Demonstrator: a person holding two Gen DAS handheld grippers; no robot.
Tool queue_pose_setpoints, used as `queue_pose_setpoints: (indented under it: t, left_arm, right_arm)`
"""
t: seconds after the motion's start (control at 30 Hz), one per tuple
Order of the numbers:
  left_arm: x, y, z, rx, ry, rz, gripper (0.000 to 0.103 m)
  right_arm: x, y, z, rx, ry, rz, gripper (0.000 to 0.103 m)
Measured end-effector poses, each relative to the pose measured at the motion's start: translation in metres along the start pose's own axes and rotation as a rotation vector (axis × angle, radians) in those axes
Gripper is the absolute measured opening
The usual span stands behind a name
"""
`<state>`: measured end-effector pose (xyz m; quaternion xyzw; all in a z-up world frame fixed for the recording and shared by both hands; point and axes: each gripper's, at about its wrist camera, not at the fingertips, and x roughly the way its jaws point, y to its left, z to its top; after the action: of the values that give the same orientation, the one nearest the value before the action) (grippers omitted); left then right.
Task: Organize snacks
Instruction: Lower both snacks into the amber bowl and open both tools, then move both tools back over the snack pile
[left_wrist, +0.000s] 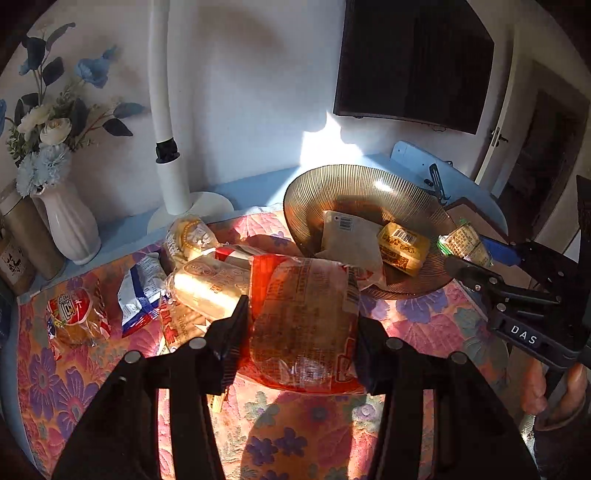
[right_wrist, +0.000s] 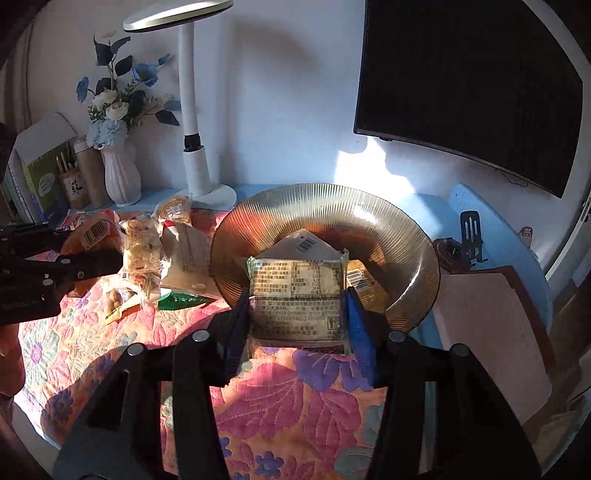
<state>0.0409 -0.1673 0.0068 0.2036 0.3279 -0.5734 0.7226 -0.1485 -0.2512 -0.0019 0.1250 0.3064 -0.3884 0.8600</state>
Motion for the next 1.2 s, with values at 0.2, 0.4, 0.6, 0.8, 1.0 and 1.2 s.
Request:
queue_pose_setpoints:
  t: [0.2,0.4,0.6,0.8,1.0,1.2]
  left_arm:
    - [0.068,-0.025,0.056,-0.008,0.056,-0.077,0.048]
    - [0.109,-0.046,0.084,0.016,0.066,-0.118,0.058]
    - [0.085,-0.040,0.090,0.013,-0.005,-0.116,0.070]
    - [0.025,-0.016,0.069,-0.006,-0.088,-0.046,0.072]
    - [-0.058,0.034,0.040,-0.101,-0.189,0.055,0.072]
    - [-0.106,0.090,-0.017,-0.250,-0.212,0.199,0.075]
  right_arm:
    - [0.057,-0.077,0.029,0.233,0.099,0.031,0.052]
    - [0.089,-0.105,0.049,0.287,0.093,-0.039,0.058]
    - [0.081,-0.118,0.048,0.323,0.077,-0.018,0.066]
    - [0.055,-0.104,0.031,0.340,0.079,0.066,0.066]
    - [0.014,-0.052,0.032,0.256,0.028,0.162,0.066]
    - [-0.008,0.024,0.015,0.130,0.004,0.258,0.071]
